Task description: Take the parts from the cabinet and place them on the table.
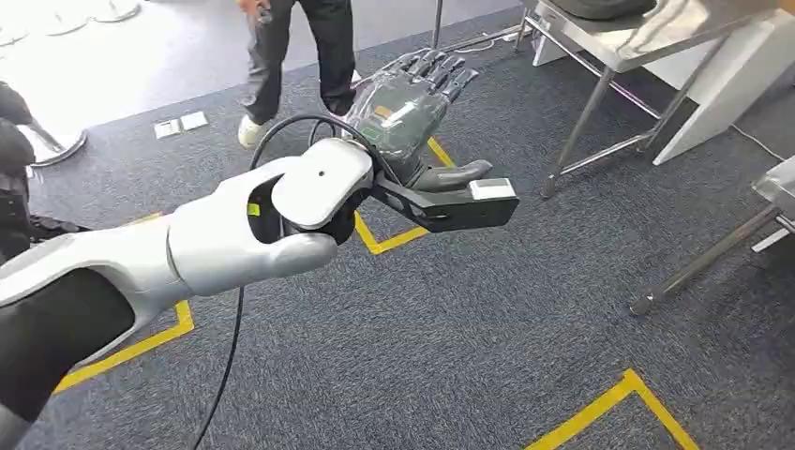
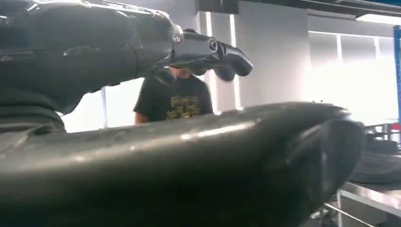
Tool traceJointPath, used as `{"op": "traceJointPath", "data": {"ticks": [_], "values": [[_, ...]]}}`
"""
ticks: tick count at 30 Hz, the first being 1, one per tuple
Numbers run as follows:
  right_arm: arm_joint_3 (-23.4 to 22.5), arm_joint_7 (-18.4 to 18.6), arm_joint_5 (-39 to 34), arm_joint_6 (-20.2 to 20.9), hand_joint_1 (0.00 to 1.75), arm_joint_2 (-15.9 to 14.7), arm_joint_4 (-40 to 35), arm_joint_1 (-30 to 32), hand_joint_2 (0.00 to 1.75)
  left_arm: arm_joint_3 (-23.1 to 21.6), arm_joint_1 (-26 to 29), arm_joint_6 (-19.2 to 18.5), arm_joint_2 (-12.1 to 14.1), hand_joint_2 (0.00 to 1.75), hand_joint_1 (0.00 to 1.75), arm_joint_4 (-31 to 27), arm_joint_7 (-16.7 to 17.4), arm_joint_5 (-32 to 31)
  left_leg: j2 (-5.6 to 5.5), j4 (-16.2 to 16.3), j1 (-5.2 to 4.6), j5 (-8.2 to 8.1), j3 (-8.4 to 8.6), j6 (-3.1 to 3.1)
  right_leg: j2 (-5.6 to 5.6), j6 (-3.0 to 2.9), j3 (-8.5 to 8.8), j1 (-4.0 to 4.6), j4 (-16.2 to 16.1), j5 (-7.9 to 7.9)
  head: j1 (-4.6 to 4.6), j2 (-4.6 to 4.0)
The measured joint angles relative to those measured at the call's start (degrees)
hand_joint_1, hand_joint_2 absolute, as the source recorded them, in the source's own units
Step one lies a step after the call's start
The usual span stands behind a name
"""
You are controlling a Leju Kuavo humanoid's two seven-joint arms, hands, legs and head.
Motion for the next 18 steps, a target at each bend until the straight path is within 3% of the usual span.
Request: {"op": "traceJointPath", "data": {"ticks": [1,2,3,5,6,7,8,9,10,11,12,13,14,16,17,18], "values": [[0.0,0.0,0.0,0.0,0.00,0.4,0.0,0.0,0.00,0.1,0.0,0.0,0.1,0.00,0.00,-0.1,0.0,0.0,1.40,0.1,-0.28,-0.13,-0.05,0.10,-1.00,0.38,0.60,-0.72,-1.5,0.79,0.11,0.00],[0.0,0.0,0.0,0.0,0.00,0.2,0.0,-0.2,0.00,0.2,-0.1,0.0,0.3,0.00,0.00,-0.1,0.0,-0.1,7.24,1.3,-0.80,-1.46,-0.66,-0.19,-1.75,0.45,1.02,-0.65,-2.1,1.16,-0.40,0.00],[0.0,0.0,0.0,0.0,0.00,0.3,0.0,-0.2,0.00,0.2,-0.2,0.0,0.4,0.00,0.00,-0.1,0.0,-0.1,8.95,4.2,-0.44,-3.76,-2.09,-0.54,-2.39,0.30,1.01,-0.64,-2.3,1.33,-0.99,0.00],[0.0,0.0,-0.3,0.0,0.00,0.3,0.1,0.1,0.00,0.0,0.2,0.0,0.2,0.00,0.00,-0.2,-0.2,-0.2,9.18,12.0,0.36,-7.60,-5.47,-1.38,-4.12,0.36,0.98,-0.79,-2.3,1.31,-1.31,0.00],[0.0,0.0,-0.4,0.1,0.00,0.3,0.1,0.2,0.00,-0.1,0.5,0.0,0.2,0.00,0.00,-0.1,-0.2,-0.2,8.98,14.9,0.77,-8.47,-6.79,-1.84,-5.07,0.48,0.92,-0.93,-2.2,1.24,-1.42,0.00],[0.0,-0.1,-0.8,0.1,0.00,0.3,0.2,0.1,0.00,-0.2,0.7,0.0,0.2,0.00,0.00,-0.1,-0.6,-0.3,8.93,15.2,1.15,-7.93,-6.80,-2.26,-5.91,0.74,0.86,-1.12,-2.1,1.14,-1.64,0.00],[0.0,-0.4,-1.0,0.1,0.00,0.3,0.2,0.2,0.00,-0.2,0.8,0.0,0.2,0.00,0.00,0.0,-1.1,-0.3,9.14,13.1,1.48,-6.31,-5.47,-2.73,-6.66,1.11,0.84,-1.39,-1.8,0.93,-1.92,0.00],[0.0,-0.6,-1.2,0.2,0.00,0.3,0.2,0.2,0.00,-0.3,0.8,0.2,-0.1,0.00,0.00,0.2,-1.5,-0.4,9.82,9.0,1.73,-4.11,-2.89,-3.16,-7.42,1.69,0.84,-1.68,-1.4,0.58,-2.14,0.00],[0.0,-0.7,-1.4,0.3,0.00,0.3,0.2,0.2,0.00,-0.3,0.8,0.4,-0.5,0.00,0.00,0.3,-1.9,-0.5,11.56,4.2,1.91,-2.13,0.02,-3.58,-8.06,2.33,0.82,-2.00,-0.7,0.11,-2.32,0.00],[-0.1,-0.8,-1.5,0.3,0.00,0.2,0.2,0.2,0.00,-0.3,1.0,0.8,-0.8,0.00,0.00,0.6,-2.3,-0.5,15.24,1.8,1.40,-3.29,1.16,-4.03,-8.61,3.03,0.75,-1.96,0.0,-0.41,-2.68,0.00],[-0.1,-0.9,-1.7,0.3,0.00,-0.2,0.3,0.1,0.00,-0.3,1.5,1.3,-1.0,0.00,0.00,0.9,-2.6,-0.3,16.44,1.7,1.43,-3.09,1.19,-2.82,-8.91,3.55,0.52,-1.55,0.6,-1.07,-3.15,0.00],[-0.1,-0.9,-1.8,0.3,0.00,-0.1,0.3,0.1,0.00,-0.1,2.7,2.0,-1.4,0.00,0.00,1.2,-2.8,0.0,15.03,2.0,1.18,-3.38,1.16,-1.48,-9.28,3.79,0.91,-1.53,0.3,-1.04,-2.27,0.00],[-0.1,-0.9,-1.8,0.4,0.00,-0.1,0.3,0.1,0.00,0.0,4.0,2.8,-1.3,0.00,0.00,1.8,-2.8,0.3,14.77,2.0,1.00,-3.35,1.00,-1.10,-9.71,3.96,1.34,-1.57,0.0,-0.96,-1.79,0.00],[-0.1,-0.9,-2.0,0.4,0.00,0.1,0.3,0.4,0.00,0.5,8.2,4.9,-1.1,0.00,0.00,2.8,-2.4,1.2,13.03,1.9,0.97,-3.16,1.02,-0.35,-10.33,4.30,1.49,-2.06,-0.1,-1.32,-1.35,0.00],[-0.1,-0.9,-2.1,0.3,0.00,0.0,0.3,0.5,0.00,0.9,10.8,6.2,-0.7,0.00,0.00,3.4,-2.7,1.1,12.28,1.8,0.98,-3.02,0.95,-0.05,-7.62,4.48,1.30,-2.27,0.9,-2.80,-0.68,0.00],[-0.1,-0.9,-2.1,0.3,0.00,0.1,0.3,0.7,0.00,1.4,13.4,7.5,-0.5,0.00,0.00,4.2,-3.3,1.1,11.62,1.7,0.90,-2.88,0.78,0.26,-5.56,4.25,0.13,-2.08,3.9,-5.16,-0.55,0.00]]}}
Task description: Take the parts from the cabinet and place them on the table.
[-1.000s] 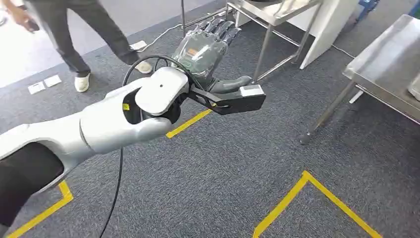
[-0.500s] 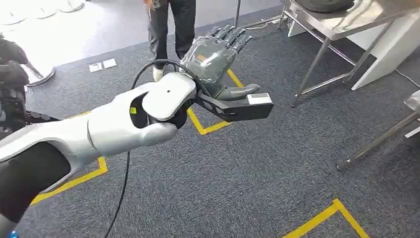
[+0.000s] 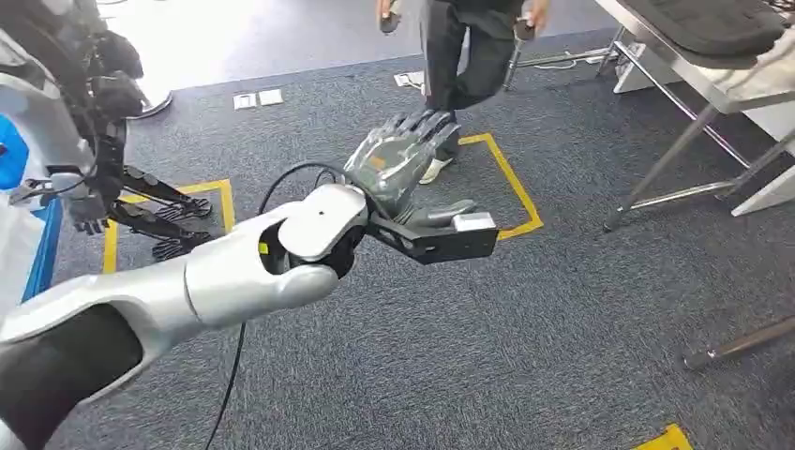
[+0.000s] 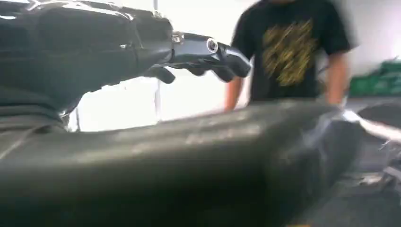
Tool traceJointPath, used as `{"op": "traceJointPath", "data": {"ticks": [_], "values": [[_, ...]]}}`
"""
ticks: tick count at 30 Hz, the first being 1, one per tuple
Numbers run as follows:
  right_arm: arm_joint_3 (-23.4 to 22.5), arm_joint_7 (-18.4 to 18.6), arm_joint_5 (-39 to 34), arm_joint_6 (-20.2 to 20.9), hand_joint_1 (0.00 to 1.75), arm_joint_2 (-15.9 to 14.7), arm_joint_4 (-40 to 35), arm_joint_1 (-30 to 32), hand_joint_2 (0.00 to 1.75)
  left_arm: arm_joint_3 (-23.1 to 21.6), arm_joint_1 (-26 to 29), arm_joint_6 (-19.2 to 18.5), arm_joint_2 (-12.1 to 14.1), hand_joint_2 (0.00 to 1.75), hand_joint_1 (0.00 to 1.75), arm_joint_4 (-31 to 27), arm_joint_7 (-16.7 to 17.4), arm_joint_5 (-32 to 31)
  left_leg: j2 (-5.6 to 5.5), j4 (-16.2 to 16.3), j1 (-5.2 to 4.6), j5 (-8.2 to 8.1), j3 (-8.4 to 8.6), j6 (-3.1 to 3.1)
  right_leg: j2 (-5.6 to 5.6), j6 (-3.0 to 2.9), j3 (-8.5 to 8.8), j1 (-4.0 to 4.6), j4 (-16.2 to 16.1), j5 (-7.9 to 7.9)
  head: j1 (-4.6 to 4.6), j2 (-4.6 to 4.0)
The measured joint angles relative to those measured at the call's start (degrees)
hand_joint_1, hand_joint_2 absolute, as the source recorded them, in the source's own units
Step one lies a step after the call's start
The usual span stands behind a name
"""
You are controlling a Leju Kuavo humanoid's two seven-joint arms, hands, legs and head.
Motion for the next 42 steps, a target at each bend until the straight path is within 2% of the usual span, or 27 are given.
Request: {"op": "traceJointPath", "data": {"ticks": [2,4,6,7,8,9,10,13,14,15,18,19,20,22,23,24,26,28,29,30,31,33,34,36,38,39,42], "values": [[0.0,0.2,-0.1,-0.1,0.00,0.0,0.0,0.4,0.00,1.9,7.9,5.0,0.5,0.00,0.00,2.9,-0.4,5.6,-1.41,-0.2,-0.48,0.25,-0.15,0.54,1.51,-0.59,-3.82,0.29,8.9,-4.42,1.05,0.00],[0.0,0.9,0.1,-0.4,0.00,0.0,0.0,0.6,0.00,6.5,18.9,13.0,1.0,0.00,0.00,10.5,-7.1,17.5,-2.51,-0.3,-1.14,0.25,-0.08,0.69,1.84,-1.54,-5.88,0.92,12.9,-5.04,1.36,0.00],[0.0,1.6,0.3,-0.9,0.00,0.1,0.0,0.7,0.00,12.2,29.8,17.6,1.2,0.00,0.00,22.7,-11.4,32.7,-3.32,-0.3,-1.56,0.22,0.04,0.73,2.63,-3.02,-3.70,1.83,7.1,-0.95,1.51,0.00],[0.0,1.7,0.4,-1.1,0.00,0.1,0.0,0.8,0.00,15.0,34.3,18.2,0.9,0.00,0.00,27.8,-8.7,37.7,-3.76,-0.3,-1.65,0.16,0.21,0.75,3.97,-3.74,-1.53,2.30,2.4,1.61,1.51,0.00],[0.0,1.7,-0.4,-1.7,0.00,-0.1,0.0,1.2,0.00,17.5,38.6,17.2,0.7,0.00,0.00,32.0,-7.0,40.4,-4.19,-0.3,-1.55,0.14,0.18,0.73,7.68,-4.48,0.30,2.54,-2.1,3.09,1.38,0.00],[0.0,1.7,-1.5,-2.1,0.00,-0.4,0.0,1.8,0.00,19.3,41.9,15.9,0.4,0.00,0.00,35.5,-6.7,40.6,-5.00,-0.4,-1.68,0.28,-0.06,0.57,9.61,-4.69,0.71,2.21,-2.6,2.58,0.59,0.00],[0.0,1.7,-2.1,-2.2,0.00,-0.4,0.0,2.6,0.00,20.5,44.3,14.4,-0.6,0.00,0.00,38.4,-4.8,40.8,-6.31,-0.4,-1.34,0.60,-0.30,0.33,8.61,-4.64,0.88,2.34,-3.1,2.94,-0.05,0.00],[0.0,2.3,-2.8,-2.3,0.00,-0.9,0.4,2.6,0.00,24.4,49.4,12.6,-4.5,0.00,0.00,47.0,1.2,40.7,-10.13,-1.6,-0.92,1.85,-0.38,-0.72,4.92,-5.30,2.22,2.61,-5.0,3.51,0.48,0.00],[0.0,2.2,-2.9,-2.3,0.00,-1.0,0.4,2.0,0.00,25.3,50.5,12.0,-5.2,0.00,0.00,48.8,1.7,40.5,-6.67,-0.9,-1.19,1.37,-0.63,-0.40,3.71,-4.76,3.11,2.37,-6.6,4.43,0.55,0.00],[0.0,2.2,-2.8,-2.4,0.00,-1.1,0.4,1.6,0.00,26.1,51.1,11.2,-5.5,0.00,0.00,50.4,1.5,39.8,-3.32,0.4,-1.35,-0.11,-1.27,-0.76,3.07,-4.85,3.61,2.47,-7.5,4.78,0.17,0.00],[-0.1,2.1,-2.3,-2.3,0.00,-1.3,0.5,1.6,0.00,27.4,51.5,11.4,-7.3,0.00,0.00,55.1,-3.8,35.5,-2.92,11.9,-0.50,-6.10,-6.58,-1.93,-0.44,-4.75,3.51,2.21,-7.5,4.82,-0.55,0.00],[0.0,2.1,-2.1,-2.3,0.00,-1.3,0.5,1.5,0.00,27.4,51.9,11.9,-7.8,0.00,0.00,56.2,-4.9,34.9,-2.93,13.6,-0.13,-6.38,-7.09,-2.38,-1.45,-4.59,3.43,2.06,-7.5,4.75,-0.59,0.00],[0.0,2.1,-2.0,-2.3,0.00,-1.3,0.5,1.4,0.00,27.5,52.2,12.6,-8.3,0.00,0.00,57.4,-6.1,34.3,-2.81,12.6,0.24,-5.44,-6.21,-2.85,-2.29,-4.29,3.43,1.85,-7.4,4.64,-0.63,0.00],[0.0,1.7,-1.7,-2.3,0.00,-1.3,0.4,1.2,0.00,27.5,52.8,15.0,-9.0,0.00,0.00,58.9,-10.0,32.8,-1.03,4.4,0.83,-1.72,-0.71,-3.77,-3.72,-3.31,3.38,1.22,-6.6,4.11,-0.94,0.00],[0.0,1.5,-1.7,-2.3,0.00,-1.3,0.4,1.1,0.00,27.5,52.7,16.0,-9.3,0.00,0.00,59.3,-12.3,32.3,1.67,-0.5,1.14,-0.87,2.61,-4.33,-4.37,-2.61,3.39,1.05,-5.7,3.63,-1.18,0.00],[0.0,1.5,-1.7,-2.3,0.00,-1.7,0.5,0.8,0.00,27.5,52.5,16.6,-10.0,0.00,0.00,59.7,-13.8,32.1,5.15,-0.2,0.74,-2.22,2.50,-3.60,-4.66,-1.93,3.17,1.53,-5.2,3.08,-1.75,0.00],[0.0,1.4,-1.6,-2.3,0.00,-1.9,0.4,0.2,0.00,27.5,51.9,16.8,-10.3,0.00,0.00,60.9,-14.6,32.0,3.74,-0.2,0.59,-2.10,2.27,-1.71,-5.58,-1.26,3.64,1.26,-4.7,2.47,-0.72,0.00],[0.0,1.4,-1.5,-2.1,0.00,-1.7,0.3,-0.3,0.00,27.5,51.3,16.5,-10.4,0.00,0.00,61.9,-14.2,31.9,2.18,-0.2,0.26,-1.87,1.97,-0.83,-7.01,-0.76,4.17,0.94,-4.9,2.52,-0.63,0.00],[0.0,1.6,-1.4,-2.0,0.00,-1.7,0.3,-0.5,0.00,27.5,51.0,16.2,-10.5,0.00,0.00,62.3,-13.7,31.9,0.96,-0.4,0.41,-1.54,1.74,-0.30,-5.21,-0.17,4.11,0.52,-4.6,1.77,-0.62,0.00],[0.1,1.7,-1.4,-1.9,0.00,-1.7,0.3,-0.5,0.00,27.5,50.8,15.9,-10.5,0.00,0.00,62.5,-12.9,32.0,-0.03,-0.4,0.35,-1.31,1.54,0.07,-1.34,-0.15,3.53,0.35,-2.8,-0.29,-0.20,0.00],[0.1,1.8,-1.4,-1.9,0.00,-1.7,0.3,-0.4,0.00,27.5,50.6,15.5,-10.6,0.00,0.00,62.8,-12.2,32.2,-1.12,-0.4,0.23,-1.12,1.33,0.37,0.52,-0.31,2.12,0.44,0.8,-2.79,0.18,0.00],[0.1,2.1,-1.6,-1.9,0.00,-1.6,0.3,-0.4,0.00,27.5,50.7,14.7,-11.0,0.00,0.00,63.5,-11.3,32.4,-3.38,-0.4,-0.35,-0.78,0.92,0.91,1.66,-0.74,-1.86,0.61,10.1,-7.18,0.77,0.00],[0.2,2.2,-1.6,-1.9,0.00,-1.6,0.3,-0.4,0.00,27.5,51.0,14.4,-11.1,0.00,0.00,63.8,-10.8,32.6,-4.46,-0.4,-0.64,-0.66,0.82,1.09,1.82,-1.15,-3.28,0.75,12.9,-7.73,0.98,0.00],[0.2,2.2,-1.7,-1.9,0.00,-1.5,0.3,-0.6,0.00,27.5,51.7,13.7,-11.3,0.00,0.00,64.5,-9.4,33.3,-6.66,-0.4,-1.02,-0.47,0.82,1.34,2.29,-2.24,-2.58,1.36,10.3,-4.32,1.03,0.00],[0.2,2.2,-1.8,-2.0,0.00,-1.6,0.3,-0.7,0.00,27.5,51.8,12.9,-11.6,0.00,0.00,65.1,-8.0,33.6,-8.58,-0.4,-1.02,-0.19,0.93,1.28,4.14,-3.31,1.35,2.10,0.6,1.46,1.05,0.00],[0.2,2.2,-1.9,-2.1,0.00,-1.7,0.3,-0.6,0.00,27.5,51.8,12.6,-11.9,0.00,0.00,65.2,-7.4,33.8,-9.26,-0.5,-0.87,0.05,0.77,1.18,7.02,-3.73,2.64,2.21,-2.8,2.17,1.14,0.00],[0.2,2.2,-2.1,-2.2,0.00,-1.7,0.3,-0.9,0.00,27.5,52.0,12.2,-12.3,0.00,0.00,65.6,-6.5,34.0,-11.33,-0.7,-0.40,0.86,0.16,-0.01,6.57,-4.12,2.80,2.54,-3.9,2.28,1.22,0.00]]}}
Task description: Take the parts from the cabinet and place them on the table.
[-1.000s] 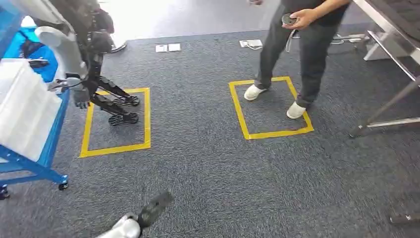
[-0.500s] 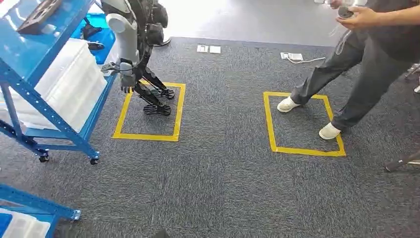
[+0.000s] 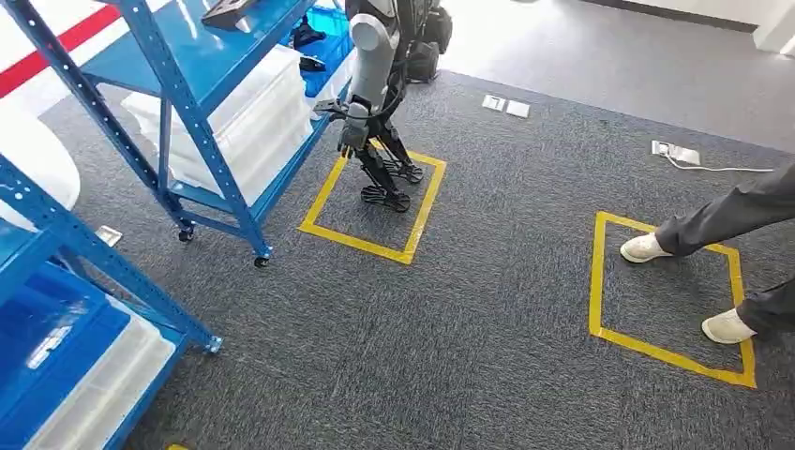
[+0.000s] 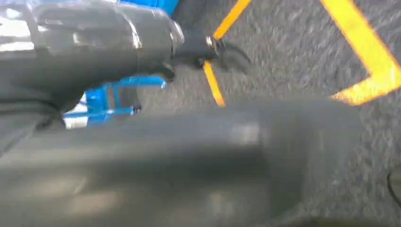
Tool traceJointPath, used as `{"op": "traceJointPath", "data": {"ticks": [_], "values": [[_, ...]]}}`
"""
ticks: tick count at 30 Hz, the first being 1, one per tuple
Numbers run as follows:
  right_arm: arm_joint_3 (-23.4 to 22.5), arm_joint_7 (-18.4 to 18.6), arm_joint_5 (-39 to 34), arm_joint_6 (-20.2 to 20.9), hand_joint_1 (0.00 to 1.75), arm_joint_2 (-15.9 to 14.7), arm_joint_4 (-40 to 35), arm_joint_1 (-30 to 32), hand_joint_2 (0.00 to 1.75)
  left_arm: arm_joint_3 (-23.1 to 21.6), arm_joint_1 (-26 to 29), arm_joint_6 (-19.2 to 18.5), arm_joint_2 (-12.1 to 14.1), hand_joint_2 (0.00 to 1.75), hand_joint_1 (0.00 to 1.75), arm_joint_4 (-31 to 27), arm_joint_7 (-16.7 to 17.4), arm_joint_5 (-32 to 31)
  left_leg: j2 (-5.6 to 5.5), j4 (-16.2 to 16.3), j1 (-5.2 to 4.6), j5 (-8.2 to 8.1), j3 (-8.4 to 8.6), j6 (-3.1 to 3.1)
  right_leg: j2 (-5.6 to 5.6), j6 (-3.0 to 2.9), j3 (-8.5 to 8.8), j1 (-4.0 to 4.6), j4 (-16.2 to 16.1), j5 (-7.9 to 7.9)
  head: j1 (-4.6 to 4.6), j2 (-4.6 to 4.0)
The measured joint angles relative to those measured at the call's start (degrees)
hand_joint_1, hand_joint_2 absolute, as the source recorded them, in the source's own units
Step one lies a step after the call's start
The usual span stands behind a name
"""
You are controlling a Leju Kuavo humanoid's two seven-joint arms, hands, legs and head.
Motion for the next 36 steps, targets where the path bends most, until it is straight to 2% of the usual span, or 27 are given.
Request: {"op": "traceJointPath", "data": {"ticks": [1,2,3,4,6,7,8,10,11,12,13,14,15,17,19,20,22,23,24,26,27,28,32,33,34,35,36], "values": [[0.0,0.0,0.0,0.0,0.00,0.0,0.0,-0.1,0.00,0.0,0.2,0.0,-0.1,0.00,0.00,0.2,0.2,0.0,-0.56,-0.5,0.06,0.42,0.03,-0.51,-0.55,-0.29,0.16,0.13,-0.3,0.41,0.02,0.00],[0.0,0.0,0.0,0.0,0.00,0.1,0.0,-0.2,0.00,0.0,0.2,0.0,-0.2,0.00,0.00,0.5,0.3,0.1,0.62,-0.1,-0.07,0.32,-0.07,-0.31,-1.38,-0.47,0.58,-0.53,-2.0,1.54,-0.11,0.00],[0.0,0.0,0.0,0.0,0.00,0.1,0.0,-0.3,0.00,0.0,0.3,0.1,-0.2,0.00,0.00,0.6,0.3,0.1,6.91,0.8,-0.65,-0.91,-0.64,-0.19,-2.03,-0.14,0.94,-0.29,-2.9,2.14,-0.22,0.00],[0.0,0.0,0.0,-0.1,0.00,0.2,0.0,-0.2,0.00,0.0,0.1,0.3,-0.2,0.00,0.00,0.7,0.3,0.1,8.87,3.2,-0.48,-3.24,-1.79,-0.45,-2.70,-0.55,0.96,-0.23,-3.2,2.47,-0.99,0.00],[0.0,0.0,-0.1,0.0,0.00,-0.1,0.1,0.5,0.00,0.0,-0.1,1.2,-0.2,0.00,0.00,0.8,-0.4,0.1,8.82,11.4,-0.15,-7.86,-5.12,-1.15,-4.83,-0.44,0.60,-0.30,-3.2,2.55,-1.44,0.00],[0.0,0.0,0.0,0.0,0.00,-0.1,0.1,0.6,0.00,0.0,-0.1,1.5,-0.2,0.00,0.00,0.9,-0.9,0.1,8.53,14.4,0.14,-8.91,-6.14,-1.59,-5.90,-0.42,0.50,-0.36,-3.1,2.54,-1.66,0.00],[0.0,0.0,0.0,0.0,0.00,0.0,0.1,0.5,0.00,0.0,0.0,1.9,-0.2,0.00,0.00,0.9,-1.2,0.1,8.37,14.8,0.34,-8.60,-5.92,-1.88,-6.74,-0.33,0.44,-0.46,-3.1,2.51,-1.68,0.00],[0.0,0.0,0.0,0.0,0.00,0.2,0.1,0.3,0.00,0.0,0.1,2.9,-0.2,0.00,0.00,1.1,-2.2,0.1,9.00,8.8,0.59,-5.20,-1.69,-2.55,-8.27,0.34,0.40,-0.87,-2.6,2.24,-1.86,0.00],[0.0,0.0,0.0,0.1,0.00,0.2,0.1,0.2,0.00,0.0,0.0,3.4,-0.2,0.00,0.00,1.1,-2.6,0.1,10.79,3.5,0.68,-3.20,1.76,-2.86,-8.91,0.86,0.42,-1.12,-2.1,1.90,-2.06,0.00],[0.0,0.0,0.0,0.1,0.00,0.1,0.1,0.0,0.00,0.0,-0.1,3.7,-0.2,0.00,0.00,1.1,-2.9,0.1,15.24,-0.4,0.46,-3.73,3.80,-3.25,-9.43,1.54,0.38,-0.98,-1.4,1.40,-2.34,0.00],[0.0,0.0,0.0,0.1,0.00,-0.1,0.1,0.0,0.00,0.0,-0.3,3.9,-0.5,0.00,0.00,1.1,-3.0,0.1,15.61,-0.3,0.45,-3.71,3.85,-2.07,-9.94,2.03,0.13,-0.69,-0.6,0.68,-3.00,0.00],[0.0,0.0,0.0,0.1,0.00,-0.1,0.0,-0.3,0.00,0.0,-0.2,4.3,-0.4,0.00,0.00,1.1,-3.1,0.1,14.76,0.0,0.17,-3.90,3.70,-1.14,-10.25,2.15,0.37,-0.68,-0.6,0.66,-2.34,0.00],[0.0,0.1,0.1,0.1,0.00,0.0,0.0,-0.5,0.00,0.0,-0.1,4.7,-0.4,0.00,0.00,1.2,-3.3,0.1,14.26,0.0,-0.03,-3.90,3.49,-0.77,-10.67,2.26,0.57,-0.81,-0.7,0.66,-1.68,0.00],[0.1,0.1,0.2,0.1,0.00,0.1,0.0,-0.6,0.00,0.0,-0.2,5.1,-0.3,0.00,0.00,1.2,-3.3,0.2,12.47,-0.1,-0.02,-3.50,3.23,0.07,-11.81,2.67,0.64,-1.13,-0.6,0.41,-1.81,0.00],[0.1,0.1,0.2,0.1,0.00,0.1,0.0,-0.3,0.00,0.0,-0.3,5.3,-0.3,0.00,0.00,1.2,-3.0,0.3,10.70,-0.2,0.04,-3.13,2.93,0.69,-6.96,3.16,-0.61,-1.51,3.1,-3.10,-1.31,0.00],[0.1,0.1,0.2,0.2,0.00,0.1,0.0,-0.1,0.00,0.0,-0.5,5.3,-0.3,0.00,0.00,1.2,-2.7,0.3,9.75,-0.2,-0.01,-2.97,2.74,0.94,-5.75,3.19,-2.41,-1.47,7.4,-5.65,-1.01,0.00],[0.1,0.1,0.2,0.2,0.00,0.2,0.0,0.2,0.00,0.0,-0.5,5.4,-0.4,0.00,0.00,1.2,-2.2,0.7,7.62,-0.2,-0.43,-2.66,2.34,1.42,-4.87,2.97,-6.72,-1.43,16.8,-9.30,-0.39,0.00],[0.1,0.1,0.2,0.2,0.00,0.2,0.0,0.2,0.00,0.0,-0.4,5.4,-0.4,0.00,0.00,1.3,-2.0,0.8,6.58,-0.1,-0.63,-2.55,2.27,1.58,-4.76,2.65,-7.61,-1.37,18.3,-9.06,-0.31,0.00],[0.1,0.2,0.2,0.2,0.00,0.2,0.0,0.3,0.00,0.0,-0.3,5.4,-0.4,0.00,0.00,1.4,-1.8,0.8,5.55,-0.1,-0.81,-2.43,2.30,1.66,-4.56,2.13,-7.22,-1.20,16.9,-7.33,-0.31,0.00],[0.1,0.2,0.2,0.2,0.00,0.1,0.0,0.1,0.00,0.0,-0.3,5.4,-0.4,0.00,0.00,1.4,-1.6,0.9,3.69,-0.2,-0.92,-2.19,2.36,1.66,-3.61,0.97,-3.75,-0.56,8.2,-1.58,-0.24,0.00],[0.1,0.2,0.2,0.1,0.00,0.1,0.0,0.1,0.00,0.0,-0.3,5.4,-0.5,0.00,0.00,1.4,-1.4,0.9,2.88,-0.2,-0.87,-2.04,2.34,1.57,-1.80,0.36,-1.62,-0.18,2.9,1.04,-0.22,0.00],[0.1,0.2,0.2,0.1,0.00,-0.1,0.0,0.1,0.00,0.0,-0.4,5.4,-0.7,0.00,0.00,1.5,-1.0,0.9,2.20,-0.1,-0.99,-1.84,2.16,1.32,0.60,-0.18,-0.78,-0.20,0.9,0.60,-0.30,0.00],[0.1,0.2,0.1,0.1,0.00,0.0,0.0,-0.3,0.00,0.0,0.1,5.1,-0.8,0.00,0.00,1.6,0.3,1.3,-0.34,-1.0,-0.41,-0.59,1.32,-0.41,-1.17,-0.70,-0.25,0.09,-1.0,1.57,-0.07,0.00],[0.1,0.2,0.2,0.2,0.00,0.2,0.0,-0.5,0.00,0.0,0.1,5.1,-0.8,0.00,0.00,1.7,0.4,1.3,3.94,-0.2,-0.64,-1.26,1.22,0.08,-2.17,-0.21,0.12,-0.38,-2.4,2.54,-0.13,0.00],[0.1,0.2,0.2,0.1,0.00,0.2,0.0,-0.5,0.00,0.0,0.1,5.2,-0.7,0.00,0.00,1.8,0.4,1.3,7.99,1.0,-0.95,-3.01,0.51,-0.15,-2.48,-0.43,0.25,-0.25,-3.1,2.90,-0.53,0.00],[0.2,0.2,0.3,0.1,0.00,0.1,0.0,-0.3,0.00,0.0,-0.1,5.3,-0.7,0.00,0.00,1.8,0.4,1.4,8.89,4.6,-0.66,-5.72,-1.11,-0.57,-3.42,-0.52,0.13,-0.33,-3.2,3.13,-1.29,0.00],[0.2,0.3,0.2,0.2,0.00,0.0,0.0,0.1,0.00,0.0,-0.2,5.5,-0.7,0.00,0.00,1.8,0.2,1.4,8.78,8.9,-0.41,-8.06,-2.93,-0.98,-4.43,-0.48,-0.02,-0.43,-3.2,3.13,-1.55,0.00]]}}
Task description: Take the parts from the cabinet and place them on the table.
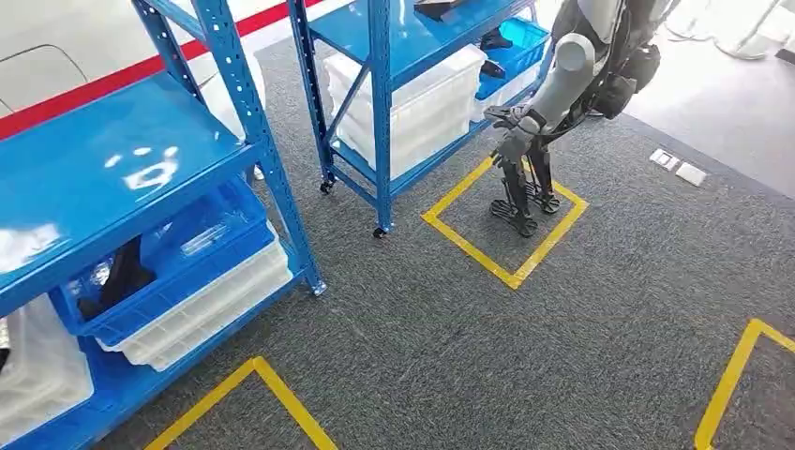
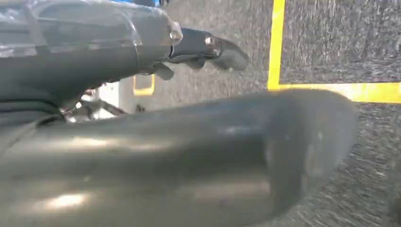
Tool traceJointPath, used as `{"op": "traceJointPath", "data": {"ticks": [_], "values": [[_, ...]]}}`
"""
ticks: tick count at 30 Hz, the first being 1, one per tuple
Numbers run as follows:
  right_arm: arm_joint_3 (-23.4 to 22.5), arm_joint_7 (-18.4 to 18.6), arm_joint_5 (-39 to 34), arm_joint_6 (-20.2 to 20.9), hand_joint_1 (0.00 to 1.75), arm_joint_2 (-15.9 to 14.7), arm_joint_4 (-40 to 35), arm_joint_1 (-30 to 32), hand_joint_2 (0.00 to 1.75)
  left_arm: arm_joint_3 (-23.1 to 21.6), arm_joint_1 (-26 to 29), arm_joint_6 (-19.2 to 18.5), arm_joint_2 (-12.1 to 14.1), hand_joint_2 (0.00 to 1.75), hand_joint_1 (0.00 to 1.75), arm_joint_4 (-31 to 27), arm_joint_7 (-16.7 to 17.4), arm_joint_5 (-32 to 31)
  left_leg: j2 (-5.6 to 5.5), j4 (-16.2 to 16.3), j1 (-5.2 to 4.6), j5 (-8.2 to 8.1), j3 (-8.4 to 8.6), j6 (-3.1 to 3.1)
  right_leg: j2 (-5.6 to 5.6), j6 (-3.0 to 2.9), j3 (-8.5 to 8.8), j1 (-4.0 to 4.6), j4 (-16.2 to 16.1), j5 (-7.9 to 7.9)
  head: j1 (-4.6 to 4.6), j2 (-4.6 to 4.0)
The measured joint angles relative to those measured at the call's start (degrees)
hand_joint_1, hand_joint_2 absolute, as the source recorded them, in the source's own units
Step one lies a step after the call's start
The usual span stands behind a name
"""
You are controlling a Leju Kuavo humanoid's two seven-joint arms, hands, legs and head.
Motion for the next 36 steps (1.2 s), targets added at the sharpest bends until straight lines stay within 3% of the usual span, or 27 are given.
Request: {"op": "traceJointPath", "data": {"ticks": [2,4,5,6,7,8,9,11,12,13,14,16,17,18,20,21,22,23,25,26,27,28,29,31,33,35,36], "values": [[0.1,0.2,0.0,0.0,0.00,0.1,0.0,0.2,0.00,0.0,0.1,0.5,0.0,0.00,0.00,0.0,-0.3,0.1,-0.48,5.9,0.52,-2.03,-2.19,-0.84,-1.85,0.05,-0.26,-0.15,0.1,-0.03,-0.31,0.00],[0.2,0.4,0.0,0.0,0.00,0.3,0.0,0.1,0.00,0.0,0.2,0.6,0.0,0.00,0.00,0.0,-0.6,0.1,-0.13,2.3,0.85,0.74,0.52,-1.58,-3.36,0.67,-0.43,-0.58,0.6,-0.26,-0.48,0.00],[0.2,0.5,0.0,0.0,0.00,0.4,0.0,0.1,0.00,0.0,0.2,0.7,0.0,0.00,0.00,0.0,-0.7,0.1,0.80,-2.7,1.05,3.08,3.65,-1.95,-4.06,1.11,-0.42,-0.87,1.0,-0.53,-0.66,0.00],[0.2,0.5,0.0,0.0,0.00,0.4,0.0,0.0,0.00,0.0,0.1,0.8,0.1,0.00,0.00,0.0,-0.7,0.1,3.44,-8.0,1.19,4.98,6.93,-2.28,-4.62,1.74,-0.43,-0.97,1.7,-0.96,-0.83,0.00],[0.2,0.5,0.0,0.0,0.00,0.3,0.0,0.0,0.00,0.0,-0.1,0.9,-0.1,0.00,0.00,0.0,-0.7,0.2,6.38,-9.1,0.46,3.29,7.46,-2.08,-4.99,2.35,-0.64,-0.82,2.2,-1.38,-1.33,0.00],[0.2,0.5,0.0,0.0,0.00,0.3,0.0,-0.1,0.00,0.0,-0.1,1.1,-0.1,0.00,0.00,0.0,-0.7,0.3,5.54,-9.4,0.65,3.96,7.23,-0.85,-5.45,2.70,-0.71,-0.52,3.1,-1.81,-1.58,0.00],[0.2,0.5,0.0,0.0,0.00,0.3,0.0,-0.4,0.00,0.0,0.0,1.3,0.0,0.00,0.00,0.0,-0.7,0.4,5.00,-9.1,0.54,3.79,7.07,-0.20,-5.93,2.77,-0.61,-0.55,3.0,-1.82,-0.87,0.00],[0.2,0.5,-0.2,0.0,0.00,0.4,0.0,-0.5,0.00,0.0,0.1,1.4,0.1,0.00,0.00,0.0,-0.6,0.5,3.53,-9.1,0.41,3.97,6.83,0.48,-7.06,2.99,-0.30,-0.77,2.8,-1.83,-0.59,0.00],[0.2,0.5,-0.2,0.0,0.00,0.5,0.0,-0.6,0.00,0.0,0.0,1.5,0.1,0.00,0.00,0.0,-0.6,0.5,2.72,-9.2,0.56,4.22,6.81,0.89,-6.14,3.48,-0.36,-1.05,3.2,-2.54,-0.50,0.00],[0.3,0.5,-0.3,0.0,0.00,0.5,0.0,-0.6,0.00,0.0,-0.1,1.5,0.1,0.00,0.00,0.0,-0.6,0.5,2.00,-9.2,0.56,4.40,6.65,1.18,-3.53,3.68,-0.84,-1.30,4.7,-4.13,-0.11,0.00],[0.3,0.5,-0.3,0.0,0.00,0.5,0.0,-0.5,0.00,0.0,-0.2,1.6,0.1,0.00,0.00,0.0,-0.6,0.5,1.16,-9.2,0.51,4.57,6.44,1.44,-1.90,3.76,-2.21,-1.31,8.1,-6.45,0.17,0.00],[0.3,0.5,-0.4,0.0,0.00,0.5,0.0,-0.2,0.00,0.0,-0.4,1.6,0.1,0.00,0.00,0.0,-0.6,0.6,-0.73,-9.2,0.27,4.88,5.99,1.92,-0.60,3.72,-6.51,-1.17,17.8,-10.94,0.81,0.00],[0.3,0.5,-0.4,0.0,0.00,0.5,0.0,-0.1,0.00,0.0,-0.3,1.6,0.1,0.00,0.00,0.0,-0.5,0.6,-1.68,-9.2,0.08,5.00,5.89,2.08,-0.47,3.50,-7.96,-1.10,20.8,-11.56,1.03,0.00],[0.3,0.5,-0.4,0.0,0.00,0.6,0.0,-0.1,0.00,0.0,-0.2,1.6,0.1,0.00,0.00,0.1,-0.4,0.7,-2.65,-9.2,-0.09,5.09,5.91,2.22,-0.39,3.08,-8.15,-0.99,21.0,-10.63,1.11,0.00],[0.3,0.5,-0.5,0.0,0.00,0.6,0.0,-0.1,0.00,0.0,-0.2,1.6,0.1,0.00,0.00,0.2,-0.1,0.7,-4.48,-9.2,-0.47,5.29,5.98,2.30,0.35,1.84,-5.50,-0.53,14.4,-5.73,1.31,0.00],[0.3,0.5,-0.5,0.0,0.00,0.5,0.0,-0.1,0.00,0.0,-0.2,1.6,0.0,0.00,0.00,0.2,0.0,0.7,-5.29,-9.2,-0.52,5.42,5.98,2.26,1.63,1.03,-3.20,-0.20,8.9,-2.86,1.31,0.00],[0.3,0.5,-0.6,0.0,0.00,0.5,0.0,-0.1,0.00,0.0,-0.2,1.6,-0.1,0.00,0.00,0.2,0.0,0.7,-6.03,-9.3,-0.25,5.61,5.92,2.20,4.59,0.20,-1.51,0.16,4.7,-1.86,1.27,0.00],[0.3,0.5,-0.6,0.0,0.00,0.2,0.0,0.1,0.00,0.0,-0.3,1.6,-0.3,0.00,0.00,0.2,0.1,0.7,-6.93,-9.2,-0.45,5.82,5.61,1.84,6.07,-0.26,-1.14,-0.10,3.8,-1.98,0.72,0.00],[0.3,0.5,-0.6,0.0,0.00,0.3,0.0,-0.2,0.00,0.0,-0.2,1.5,-0.4,0.00,0.00,0.2,0.1,0.7,-8.17,-9.4,0.41,6.37,5.01,1.03,5.03,-0.23,-1.01,0.30,3.4,-1.90,1.29,0.00],[0.3,0.5,-0.6,0.0,0.00,0.3,0.0,-0.4,0.00,0.0,0.0,1.6,-0.5,0.00,0.00,0.2,0.1,0.8,-8.88,-9.7,0.47,6.76,4.94,0.51,4.46,-0.35,-0.91,0.49,3.0,-1.67,1.42,0.00],[0.3,0.5,-0.6,0.0,0.00,0.5,-0.1,-0.5,0.00,0.0,0.1,1.7,-0.4,0.00,0.00,0.2,0.1,0.9,-9.53,-10.2,-0.04,7.10,4.91,0.04,3.41,-0.31,-0.54,-0.07,1.3,-0.74,1.42,0.00],[0.3,0.5,-0.6,0.0,0.00,0.6,-0.1,-0.7,0.00,0.0,0.2,1.9,-0.3,0.00,0.00,0.3,0.1,1.0,-3.97,-9.4,-0.56,6.18,4.67,0.25,2.58,0.33,0.11,-0.28,0.0,0.08,1.36,0.00],[0.4,0.5,-0.6,0.0,0.00,0.6,-0.2,-0.6,0.00,0.0,0.1,1.9,-0.2,0.00,0.00,0.3,0.1,1.0,-0.67,-7.3,-0.53,3.84,3.67,-0.10,1.93,-0.15,0.24,-0.28,-0.6,0.43,0.26,0.00],[0.5,0.5,-0.7,0.0,0.00,0.5,-0.2,-0.2,0.00,0.0,-0.2,2.0,-0.2,0.00,0.00,0.3,0.1,1.0,-0.12,0.5,0.02,-0.61,0.34,-0.81,-0.08,0.06,-0.13,-0.33,-0.5,0.55,-0.15,0.00],[0.6,0.5,-0.7,0.1,0.00,0.6,-0.2,0.0,0.00,0.0,-0.1,2.0,-0.1,0.00,0.00,0.3,0.1,1.0,-0.30,4.6,0.55,-1.79,-1.14,-1.59,-1.98,0.21,-0.41,-0.49,-0.2,0.40,-0.48,0.00],[0.6,0.5,-0.8,0.0,0.00,0.7,-0.2,0.0,0.00,0.0,0.0,2.0,0.0,0.00,0.00,0.3,0.1,1.1,0.26,-0.8,0.88,1.79,2.60,-2.30,-3.56,0.78,-0.64,-0.83,0.5,0.04,-0.74,0.00],[0.6,0.5,-0.8,0.0,0.00,0.8,-0.2,-0.1,0.00,0.0,0.0,2.0,0.1,0.00,0.00,0.3,0.1,1.1,1.45,-5.7,1.03,3.91,5.66,-2.55,-4.13,1.23,-0.67,-1.01,1.1,-0.27,-0.89,0.00]]}}
